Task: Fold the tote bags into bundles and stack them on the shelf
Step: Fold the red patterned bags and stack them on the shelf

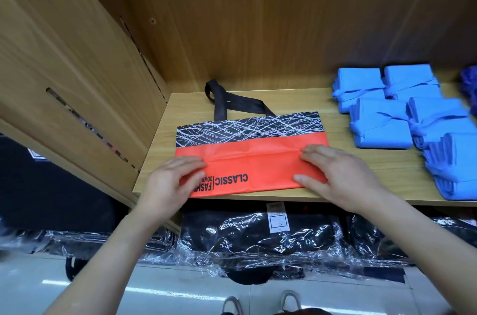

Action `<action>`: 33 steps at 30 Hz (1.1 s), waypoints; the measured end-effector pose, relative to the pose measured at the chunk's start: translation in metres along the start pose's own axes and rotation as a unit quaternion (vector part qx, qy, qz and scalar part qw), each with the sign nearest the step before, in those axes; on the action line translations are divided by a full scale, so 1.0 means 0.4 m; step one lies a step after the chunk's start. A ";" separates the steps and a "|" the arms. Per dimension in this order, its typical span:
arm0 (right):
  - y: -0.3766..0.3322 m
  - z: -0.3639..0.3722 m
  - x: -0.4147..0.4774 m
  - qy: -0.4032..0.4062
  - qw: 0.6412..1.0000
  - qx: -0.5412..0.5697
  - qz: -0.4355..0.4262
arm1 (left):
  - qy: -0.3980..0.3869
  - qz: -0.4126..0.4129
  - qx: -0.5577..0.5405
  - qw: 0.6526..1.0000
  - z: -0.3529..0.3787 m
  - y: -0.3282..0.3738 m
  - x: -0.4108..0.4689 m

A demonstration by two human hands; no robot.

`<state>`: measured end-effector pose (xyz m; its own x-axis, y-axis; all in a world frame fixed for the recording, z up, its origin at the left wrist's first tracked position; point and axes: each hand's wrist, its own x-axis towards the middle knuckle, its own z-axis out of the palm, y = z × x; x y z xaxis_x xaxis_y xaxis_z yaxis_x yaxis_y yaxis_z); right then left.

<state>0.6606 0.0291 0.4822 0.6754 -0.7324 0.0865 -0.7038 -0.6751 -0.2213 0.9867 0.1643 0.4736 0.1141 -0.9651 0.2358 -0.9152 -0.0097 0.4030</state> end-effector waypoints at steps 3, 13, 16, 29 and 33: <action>0.001 -0.014 -0.012 -0.071 0.997 -0.002 0.014 | -0.137 -0.008 0.009 0.990 -0.025 -0.021 -0.037; 0.013 -0.041 -0.043 -0.055 0.984 0.166 0.020 | -0.011 -0.141 -0.196 0.970 -0.061 -0.029 -0.055; 0.016 -0.042 -0.046 -0.044 0.968 0.240 0.058 | 0.010 -0.232 -0.248 0.940 -0.066 0.004 -0.039; -0.035 0.019 0.043 0.144 0.932 0.206 0.260 | 0.065 -0.218 0.028 0.973 -0.012 0.009 -0.002; -0.049 0.023 0.052 0.129 0.948 0.110 0.269 | 0.041 -0.251 0.083 0.964 -0.005 0.002 0.011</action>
<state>0.6906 0.0278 0.4793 0.1357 -0.9818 0.1330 -0.8487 -0.1844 -0.4958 0.9871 0.1604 0.4768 0.5827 -0.8039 0.1194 -0.7848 -0.5185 0.3395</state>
